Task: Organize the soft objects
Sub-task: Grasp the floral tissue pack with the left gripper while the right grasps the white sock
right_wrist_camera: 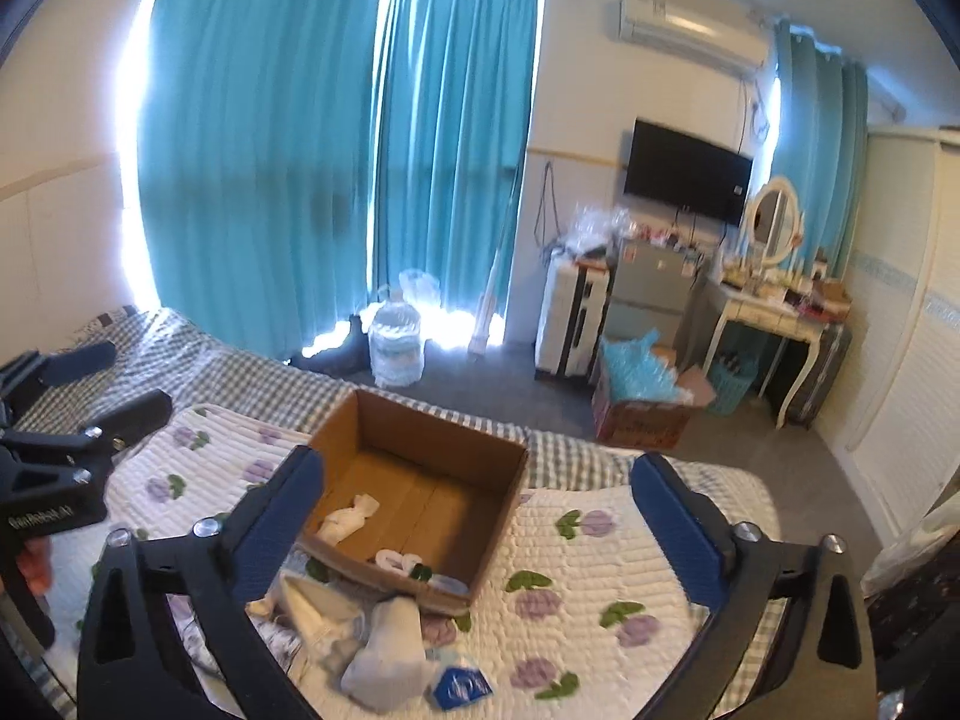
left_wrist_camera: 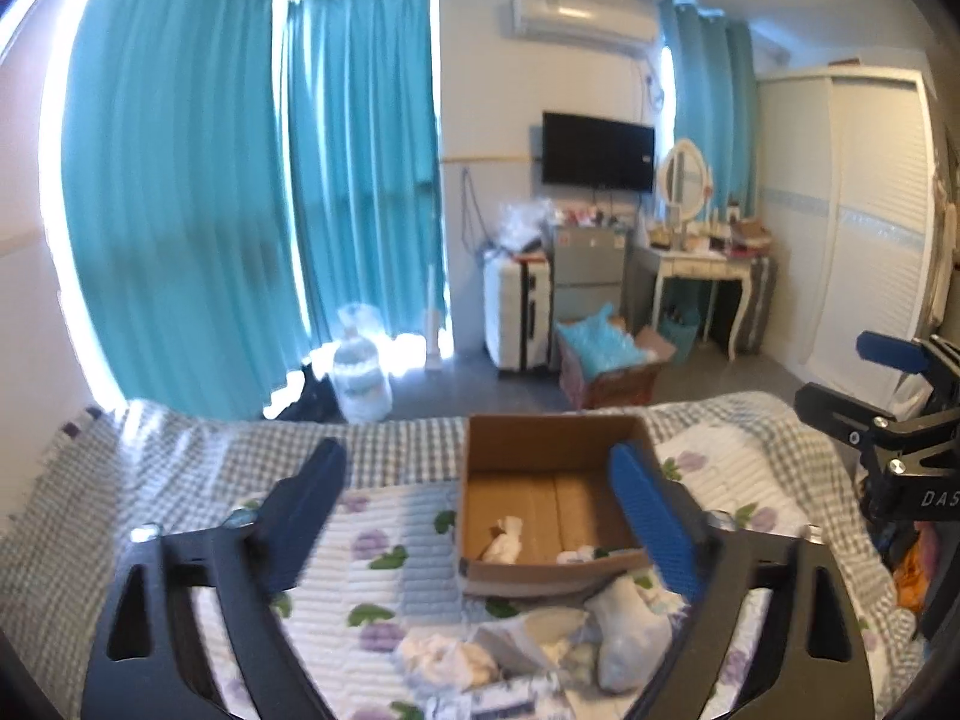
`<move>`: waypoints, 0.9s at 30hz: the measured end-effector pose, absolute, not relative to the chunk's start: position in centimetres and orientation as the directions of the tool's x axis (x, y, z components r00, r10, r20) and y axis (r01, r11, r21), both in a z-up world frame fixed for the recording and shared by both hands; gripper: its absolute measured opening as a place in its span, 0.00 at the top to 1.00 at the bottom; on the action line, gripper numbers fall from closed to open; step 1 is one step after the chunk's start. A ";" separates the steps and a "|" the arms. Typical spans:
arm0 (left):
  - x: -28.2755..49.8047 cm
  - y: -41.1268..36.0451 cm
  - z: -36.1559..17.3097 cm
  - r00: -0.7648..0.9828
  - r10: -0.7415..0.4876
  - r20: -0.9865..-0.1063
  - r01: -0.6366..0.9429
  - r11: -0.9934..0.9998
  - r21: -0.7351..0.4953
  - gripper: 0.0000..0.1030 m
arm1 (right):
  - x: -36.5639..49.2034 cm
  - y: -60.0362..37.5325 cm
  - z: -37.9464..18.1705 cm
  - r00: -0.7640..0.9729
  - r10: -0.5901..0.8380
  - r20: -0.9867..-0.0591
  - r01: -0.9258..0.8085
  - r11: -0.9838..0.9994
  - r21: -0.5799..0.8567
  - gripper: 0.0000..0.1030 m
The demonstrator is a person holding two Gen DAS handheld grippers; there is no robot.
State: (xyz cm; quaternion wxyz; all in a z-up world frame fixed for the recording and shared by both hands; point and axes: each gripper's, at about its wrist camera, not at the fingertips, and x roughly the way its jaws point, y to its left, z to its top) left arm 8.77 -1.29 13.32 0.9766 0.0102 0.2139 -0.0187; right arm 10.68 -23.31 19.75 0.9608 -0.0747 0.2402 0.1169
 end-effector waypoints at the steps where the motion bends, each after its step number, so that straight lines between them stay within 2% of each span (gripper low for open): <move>1: 7.6 -1.1 13.8 0.911 -0.021 -0.412 0.030 0.999 0.014 0.00 | 9.3 -23.4 20.6 0.862 0.187 -0.470 -0.261 0.961 -0.096 0.00; 6: 4.1 -1.4 13.9 0.913 -0.013 -0.408 0.025 0.999 0.023 0.00 | 4.1 -23.2 22.5 0.866 0.190 -0.463 -0.273 0.955 -0.118 0.00; 10: 3.0 -1.6 10.5 0.891 0.002 -0.453 0.018 0.999 0.041 0.00 | 1.0 -22.5 21.2 0.855 0.212 -0.474 -0.304 0.944 -0.126 0.00; 17: 4.6 -1.8 1.3 0.806 -0.003 -0.591 -0.010 1.000 -0.018 0.00 | 0.3 -19.7 12.6 0.808 0.204 -0.553 -0.363 0.911 -0.195 0.00; 22: 5.6 -2.1 -4.9 0.727 0.031 -0.686 -0.026 1.000 0.018 0.00 | 4.0 -19.2 4.9 0.734 0.199 -0.649 -0.389 0.907 -0.162 0.00; 27: 6.7 -1.4 -8.6 0.668 0.001 -0.744 -0.024 1.000 -0.020 0.00 | 7.5 -19.4 -0.2 0.679 0.206 -0.705 -0.391 0.914 -0.109 0.00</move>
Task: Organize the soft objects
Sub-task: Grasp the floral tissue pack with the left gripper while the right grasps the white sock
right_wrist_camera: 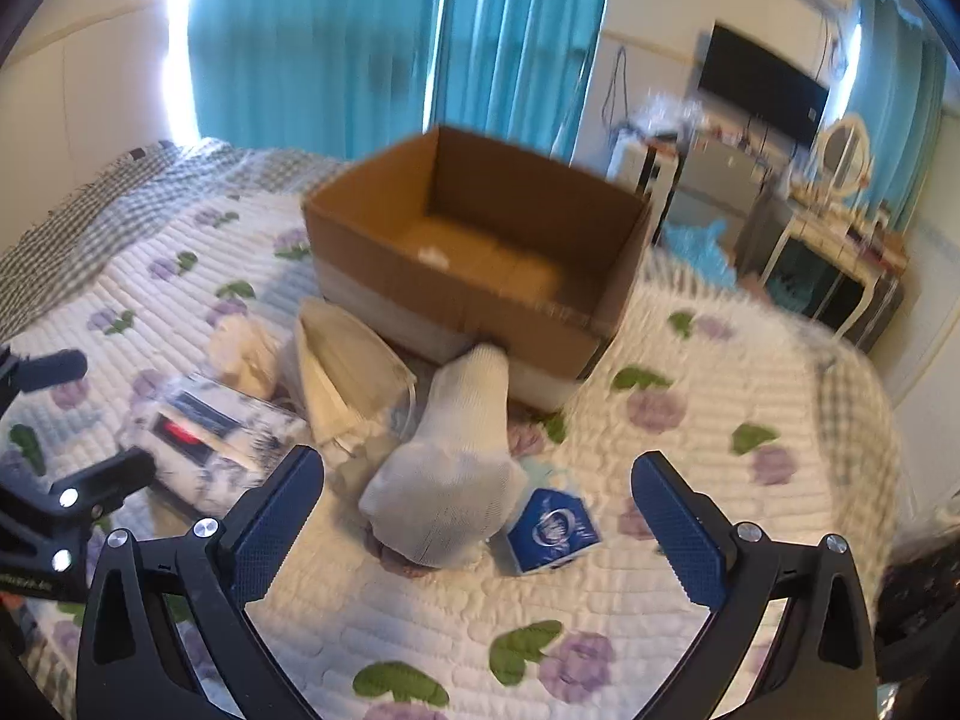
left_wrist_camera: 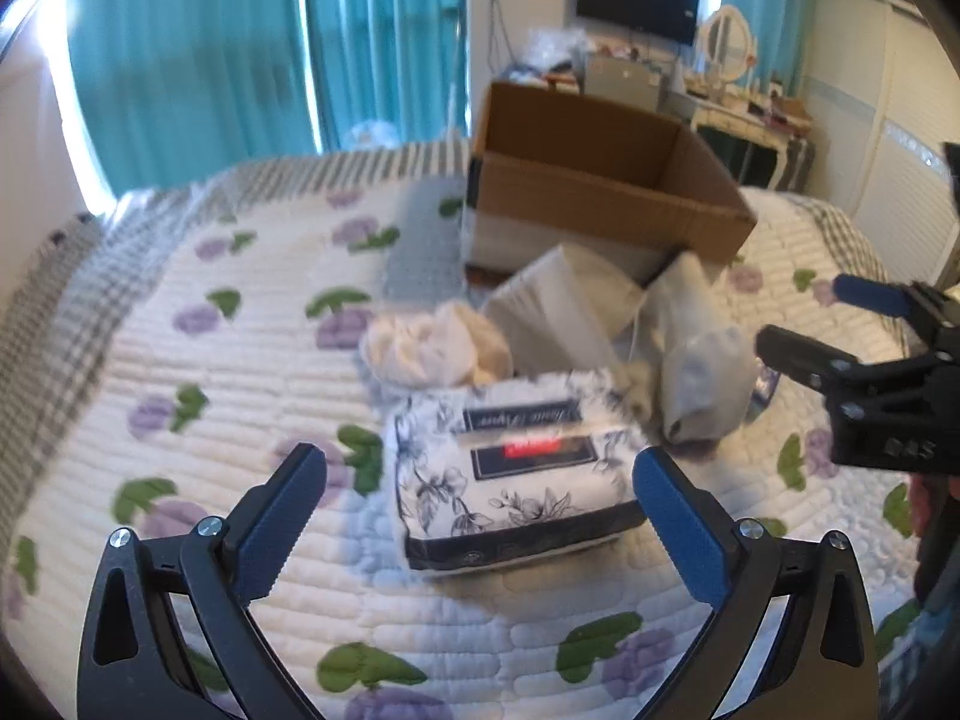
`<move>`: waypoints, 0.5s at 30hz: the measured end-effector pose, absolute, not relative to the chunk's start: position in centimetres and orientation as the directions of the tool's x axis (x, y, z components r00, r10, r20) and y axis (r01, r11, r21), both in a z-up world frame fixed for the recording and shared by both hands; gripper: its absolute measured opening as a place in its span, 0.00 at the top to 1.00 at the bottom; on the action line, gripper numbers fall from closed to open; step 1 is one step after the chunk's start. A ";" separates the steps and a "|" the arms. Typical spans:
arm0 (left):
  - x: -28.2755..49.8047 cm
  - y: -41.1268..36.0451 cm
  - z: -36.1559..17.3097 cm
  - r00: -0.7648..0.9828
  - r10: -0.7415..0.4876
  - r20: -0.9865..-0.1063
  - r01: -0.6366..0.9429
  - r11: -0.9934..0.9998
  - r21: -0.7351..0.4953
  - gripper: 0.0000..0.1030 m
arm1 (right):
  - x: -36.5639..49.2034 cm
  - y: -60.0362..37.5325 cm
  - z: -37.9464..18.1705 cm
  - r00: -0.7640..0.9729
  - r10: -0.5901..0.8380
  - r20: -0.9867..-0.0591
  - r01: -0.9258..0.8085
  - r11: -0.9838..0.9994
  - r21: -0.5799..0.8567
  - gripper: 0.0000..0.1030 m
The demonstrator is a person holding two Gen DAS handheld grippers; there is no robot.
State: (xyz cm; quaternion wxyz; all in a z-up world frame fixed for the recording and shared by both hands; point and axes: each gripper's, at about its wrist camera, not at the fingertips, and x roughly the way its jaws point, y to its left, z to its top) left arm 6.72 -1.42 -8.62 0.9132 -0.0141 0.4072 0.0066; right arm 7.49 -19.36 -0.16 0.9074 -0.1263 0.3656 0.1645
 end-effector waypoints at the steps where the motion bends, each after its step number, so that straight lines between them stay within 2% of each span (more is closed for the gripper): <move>1: 6.8 -1.3 -8.8 0.664 -0.010 -0.748 -0.018 0.999 -0.029 0.00 | 8.3 -19.3 -1.1 0.663 0.209 -0.719 -0.391 0.916 -0.094 0.00; 3: 7.3 -1.5 -9.8 0.645 -0.037 -0.763 0.002 0.999 -0.047 0.00 | 9.8 -19.2 -2.8 0.635 0.211 -0.743 -0.391 0.918 -0.073 0.04; 5: 7.6 -1.9 -11.0 0.621 -0.036 -0.783 0.018 0.999 -0.031 0.00 | 10.8 -19.0 -4.3 0.610 0.221 -0.761 -0.396 0.917 -0.052 0.15; 9: 7.9 -1.9 -12.4 0.593 -0.064 -0.803 0.026 0.998 -0.061 0.00 | 12.1 -18.6 -6.5 0.564 0.226 -0.794 -0.407 0.913 -0.030 0.21; 11: 7.7 -2.1 -12.4 0.603 -0.070 -0.795 0.030 0.997 -0.065 0.00 | 12.2 -18.6 -6.5 0.560 0.240 -0.793 -0.417 0.909 -0.019 0.31; 13: 7.6 -2.2 -12.3 0.608 -0.072 -0.791 0.034 0.997 -0.065 0.03 | 12.1 -18.5 -6.5 0.556 0.252 -0.792 -0.428 0.904 -0.013 0.36; 15: 7.5 -2.2 -12.1 0.612 -0.073 -0.787 0.032 0.997 -0.067 0.11 | 12.0 -18.3 -6.5 0.553 0.257 -0.793 -0.436 0.900 -0.012 0.42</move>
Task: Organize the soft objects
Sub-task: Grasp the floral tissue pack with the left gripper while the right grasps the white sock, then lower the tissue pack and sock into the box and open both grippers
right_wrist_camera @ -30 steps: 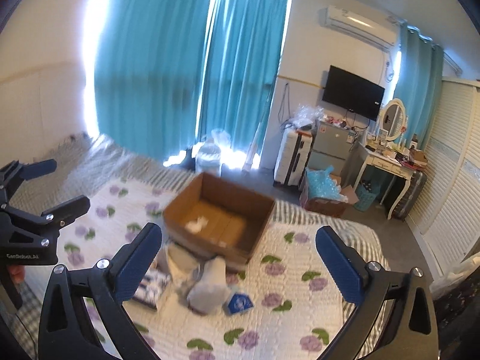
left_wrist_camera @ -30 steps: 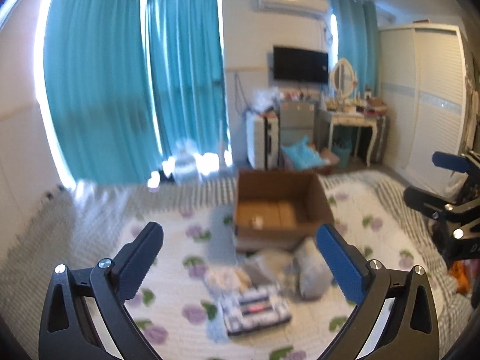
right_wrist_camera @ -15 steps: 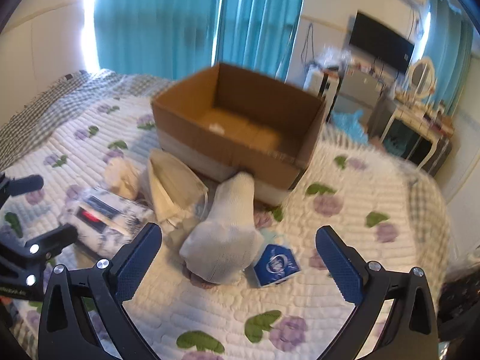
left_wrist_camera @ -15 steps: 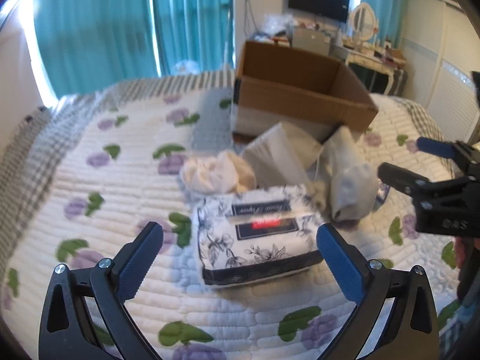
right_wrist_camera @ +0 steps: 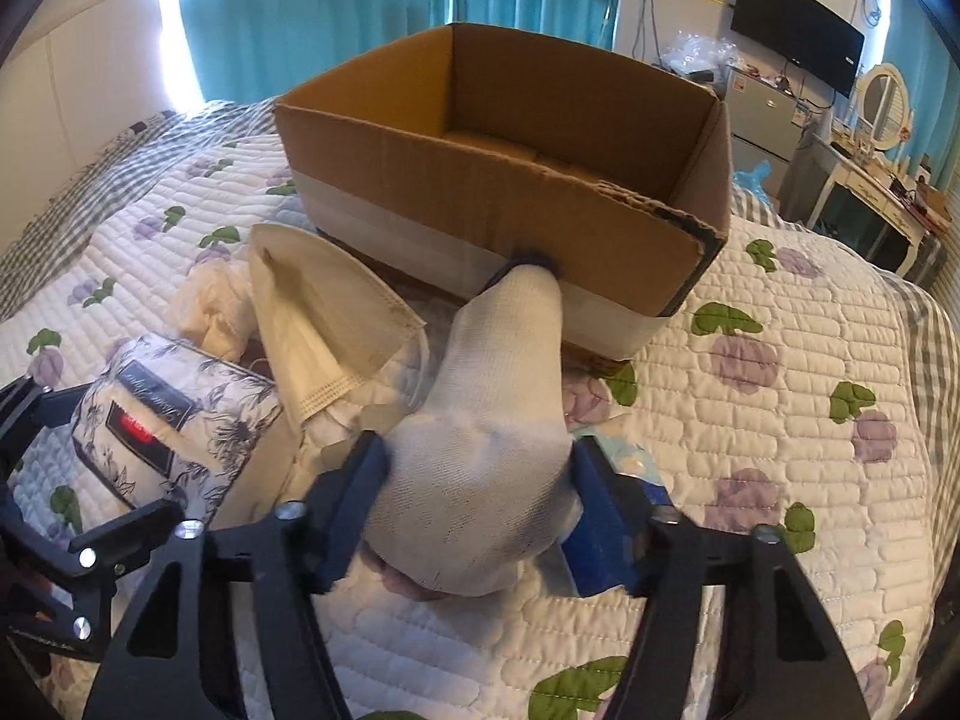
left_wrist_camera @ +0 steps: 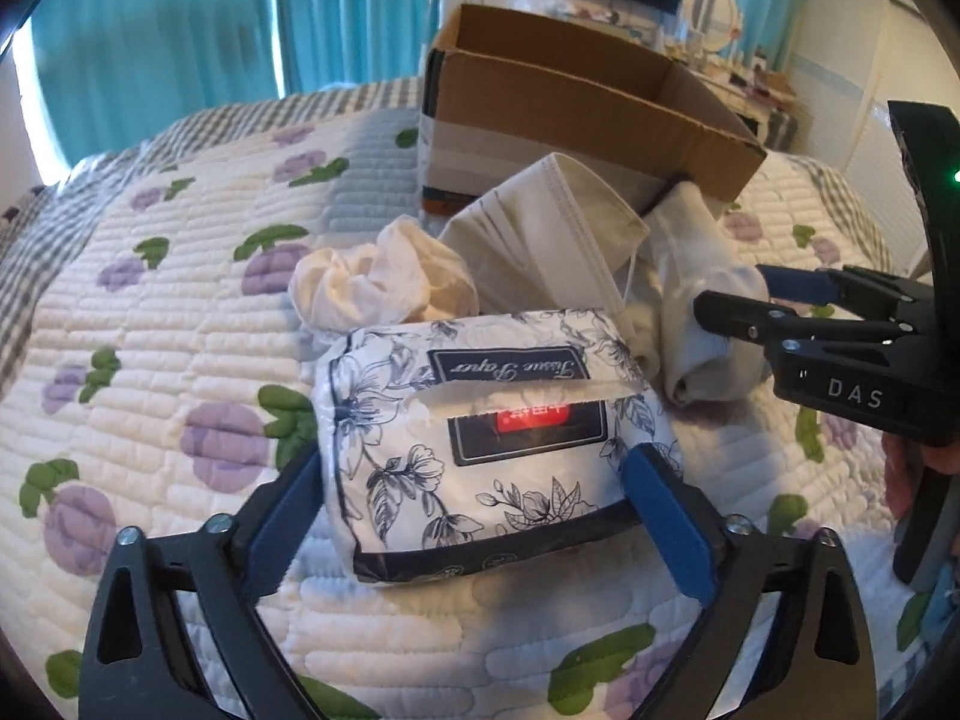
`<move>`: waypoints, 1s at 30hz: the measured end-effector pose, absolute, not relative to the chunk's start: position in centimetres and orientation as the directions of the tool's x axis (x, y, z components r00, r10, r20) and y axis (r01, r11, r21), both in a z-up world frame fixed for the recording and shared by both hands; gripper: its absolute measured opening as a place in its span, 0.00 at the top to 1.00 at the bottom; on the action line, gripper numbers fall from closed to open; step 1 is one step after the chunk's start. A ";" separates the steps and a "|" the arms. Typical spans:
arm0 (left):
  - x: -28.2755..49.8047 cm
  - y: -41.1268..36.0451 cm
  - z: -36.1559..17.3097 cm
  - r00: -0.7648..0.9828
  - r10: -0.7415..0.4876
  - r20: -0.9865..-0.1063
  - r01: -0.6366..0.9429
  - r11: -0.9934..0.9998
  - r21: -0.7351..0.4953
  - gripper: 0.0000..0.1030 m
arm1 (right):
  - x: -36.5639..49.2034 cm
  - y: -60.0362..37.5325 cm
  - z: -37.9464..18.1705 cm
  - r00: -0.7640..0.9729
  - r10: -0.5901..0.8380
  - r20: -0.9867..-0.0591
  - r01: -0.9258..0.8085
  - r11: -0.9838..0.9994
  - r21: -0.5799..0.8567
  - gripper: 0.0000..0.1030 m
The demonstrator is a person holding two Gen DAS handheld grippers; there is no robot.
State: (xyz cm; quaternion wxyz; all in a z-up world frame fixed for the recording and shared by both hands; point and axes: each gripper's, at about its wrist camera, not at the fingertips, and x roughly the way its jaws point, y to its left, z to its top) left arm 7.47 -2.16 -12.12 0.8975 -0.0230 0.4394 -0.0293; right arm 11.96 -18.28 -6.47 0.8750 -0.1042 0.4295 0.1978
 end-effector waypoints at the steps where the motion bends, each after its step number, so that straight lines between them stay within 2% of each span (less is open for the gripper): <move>1: 7.4 -2.0 -12.0 0.616 -0.075 -0.784 0.032 0.997 -0.071 0.13 | 11.9 -18.2 -6.5 0.552 0.259 -0.793 -0.438 0.899 -0.011 0.45; 6: 7.2 -1.1 -11.2 0.634 -0.083 -0.769 0.027 0.996 -0.085 0.43 | 11.1 -18.2 -6.2 0.559 0.271 -0.784 -0.444 0.896 -0.007 0.56; 7: 7.0 -0.9 -11.0 0.639 -0.085 -0.765 0.024 0.996 -0.090 0.47 | 11.0 -18.2 -6.1 0.560 0.273 -0.782 -0.446 0.895 -0.008 0.57; 8: 7.0 -0.8 -10.8 0.640 -0.085 -0.763 0.025 0.996 -0.090 0.55 | 10.8 -18.2 -6.1 0.562 0.273 -0.781 -0.449 0.894 -0.010 0.58; 9: 6.9 -0.7 -10.6 0.646 -0.079 -0.759 0.023 0.996 -0.083 0.69 | 10.6 -18.1 -6.1 0.563 0.273 -0.780 -0.450 0.893 -0.013 0.58; 12: 6.6 -0.4 -9.9 0.658 -0.087 -0.748 0.019 0.995 -0.098 0.77 | 10.0 -18.2 -5.8 0.568 0.273 -0.777 -0.456 0.890 -0.021 0.60; 19: 5.3 -1.2 -7.9 0.688 -0.064 -0.723 0.020 0.997 -0.068 0.81 | 8.3 -18.1 -4.2 0.587 0.281 -0.759 -0.460 0.887 -0.027 0.63; 30: 3.5 -2.5 -1.0 0.765 -0.042 -0.643 0.032 0.999 -0.027 0.82 | 4.9 -18.4 1.4 0.655 0.295 -0.696 -0.461 0.885 -0.059 0.65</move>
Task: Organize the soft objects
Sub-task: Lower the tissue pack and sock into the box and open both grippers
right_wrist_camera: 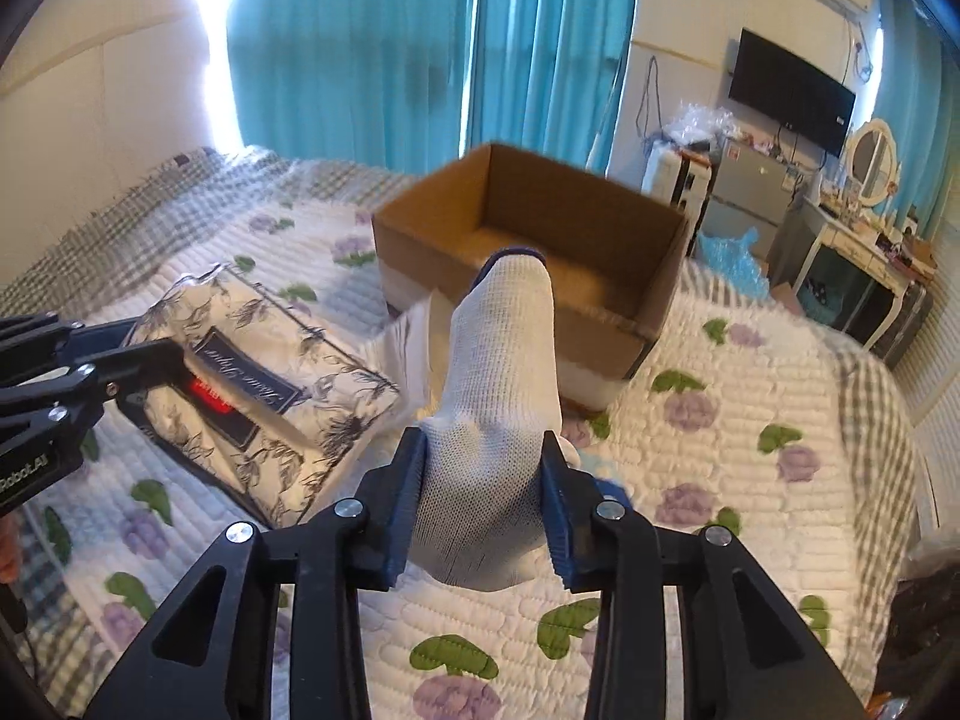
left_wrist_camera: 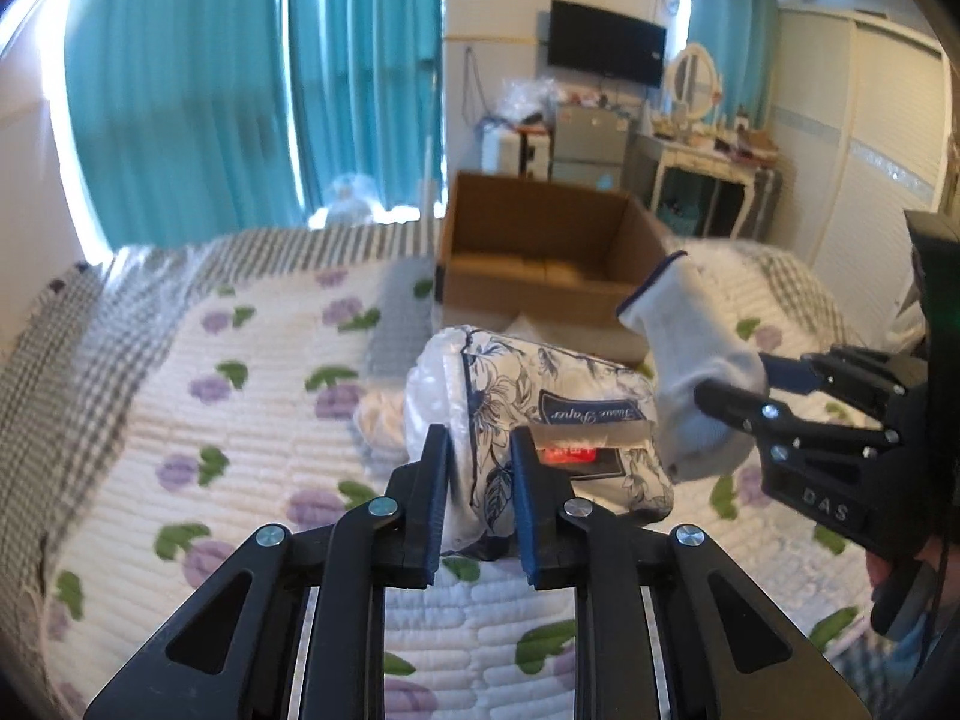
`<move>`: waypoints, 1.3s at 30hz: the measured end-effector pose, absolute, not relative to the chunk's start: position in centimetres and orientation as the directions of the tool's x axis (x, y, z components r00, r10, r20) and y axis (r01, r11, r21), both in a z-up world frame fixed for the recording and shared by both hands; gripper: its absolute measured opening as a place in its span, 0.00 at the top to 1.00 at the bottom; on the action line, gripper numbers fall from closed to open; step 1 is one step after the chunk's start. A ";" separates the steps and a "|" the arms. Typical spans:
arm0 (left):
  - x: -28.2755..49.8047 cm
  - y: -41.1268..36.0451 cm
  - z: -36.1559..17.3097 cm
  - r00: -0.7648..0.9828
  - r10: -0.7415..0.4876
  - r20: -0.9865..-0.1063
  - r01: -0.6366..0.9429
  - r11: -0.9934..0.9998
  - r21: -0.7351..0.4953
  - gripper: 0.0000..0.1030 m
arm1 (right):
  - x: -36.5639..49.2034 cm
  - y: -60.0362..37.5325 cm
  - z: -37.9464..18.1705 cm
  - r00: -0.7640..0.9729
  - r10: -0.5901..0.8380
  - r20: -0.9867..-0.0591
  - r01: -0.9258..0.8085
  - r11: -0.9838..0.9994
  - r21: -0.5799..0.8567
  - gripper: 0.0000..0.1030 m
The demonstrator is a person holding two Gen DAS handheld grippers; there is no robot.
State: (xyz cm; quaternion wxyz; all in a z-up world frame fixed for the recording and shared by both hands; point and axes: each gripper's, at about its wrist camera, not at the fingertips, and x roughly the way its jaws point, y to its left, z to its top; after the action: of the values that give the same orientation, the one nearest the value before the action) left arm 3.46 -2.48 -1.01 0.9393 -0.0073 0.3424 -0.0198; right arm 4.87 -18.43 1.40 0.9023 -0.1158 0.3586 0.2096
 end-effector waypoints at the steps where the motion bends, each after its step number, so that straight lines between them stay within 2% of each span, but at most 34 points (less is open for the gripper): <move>1: 3.4 -2.6 -0.1 0.771 -0.052 -0.634 0.041 0.999 -0.032 0.82 | 4.5 -18.5 2.3 0.662 0.301 -0.687 -0.462 0.885 -0.058 0.65; 14: 5.9 -3.9 8.5 0.875 -0.019 -0.484 0.053 0.997 0.056 0.81 | 4.0 -20.0 13.4 0.772 0.330 -0.544 -0.443 0.893 -0.086 0.66; 22: 13.0 -5.1 9.2 0.888 -0.006 -0.460 0.061 0.993 0.103 0.81 | 9.6 -20.3 16.8 0.794 0.328 -0.511 -0.429 0.899 -0.091 0.66; 29: 20.7 -5.3 5.3 0.855 0.005 -0.518 0.061 0.992 0.111 0.81 | 17.5 -19.5 14.4 0.768 0.314 -0.558 -0.423 0.903 -0.074 0.66; 34: 24.1 -4.5 1.7 0.819 0.001 -0.574 0.069 0.992 0.101 0.81 | 22.6 -19.7 9.9 0.722 0.320 -0.614 -0.419 0.908 -0.019 0.66; 39: 25.6 -4.7 -1.2 0.795 0.005 -0.607 0.104 0.984 0.145 0.79 | 26.3 -19.5 5.8 0.684 0.311 -0.660 -0.414 0.910 -0.001 0.66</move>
State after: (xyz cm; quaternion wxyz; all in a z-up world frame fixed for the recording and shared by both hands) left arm 25.58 -4.68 -1.22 0.9434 0.0858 0.3193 -0.0263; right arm 26.25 -19.47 5.76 0.9146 -0.0752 0.3445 0.1982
